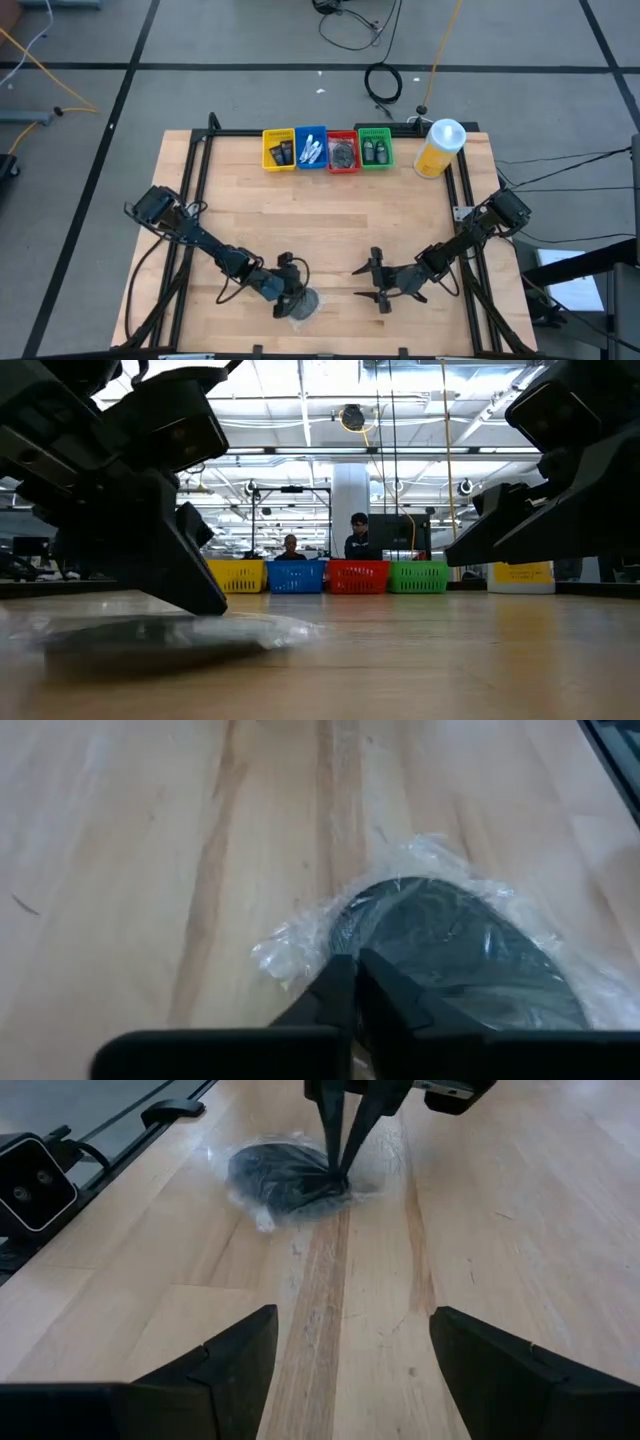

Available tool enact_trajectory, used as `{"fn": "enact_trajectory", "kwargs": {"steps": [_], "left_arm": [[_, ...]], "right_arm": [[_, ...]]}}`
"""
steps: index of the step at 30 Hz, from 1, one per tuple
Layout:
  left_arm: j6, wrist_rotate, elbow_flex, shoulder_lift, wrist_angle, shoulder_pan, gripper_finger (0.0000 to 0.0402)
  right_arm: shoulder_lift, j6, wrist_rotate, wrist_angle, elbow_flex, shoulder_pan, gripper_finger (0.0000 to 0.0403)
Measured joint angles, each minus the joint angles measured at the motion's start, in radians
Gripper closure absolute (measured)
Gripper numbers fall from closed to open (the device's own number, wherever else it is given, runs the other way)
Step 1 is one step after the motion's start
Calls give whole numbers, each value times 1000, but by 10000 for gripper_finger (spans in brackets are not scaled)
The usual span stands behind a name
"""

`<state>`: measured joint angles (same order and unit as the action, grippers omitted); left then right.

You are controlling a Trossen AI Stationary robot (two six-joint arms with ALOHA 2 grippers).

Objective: Pick & Place Travel size toiletries
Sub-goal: Put the black hairbrush into the red basket

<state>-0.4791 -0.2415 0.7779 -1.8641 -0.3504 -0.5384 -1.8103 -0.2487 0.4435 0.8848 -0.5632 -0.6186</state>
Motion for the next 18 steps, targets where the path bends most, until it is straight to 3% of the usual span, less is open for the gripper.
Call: {"fn": "enact_trajectory", "kwargs": {"steps": [13, 18], "left_arm": [[253, -163, -2, 0, -367, 50, 400], [381, -211, -1, 1, -491, 49, 400]], "right_arm": [[0, -2, 1, 24, 0, 0, 150], [0, -109, 52, 63, 0, 9, 150]]}}
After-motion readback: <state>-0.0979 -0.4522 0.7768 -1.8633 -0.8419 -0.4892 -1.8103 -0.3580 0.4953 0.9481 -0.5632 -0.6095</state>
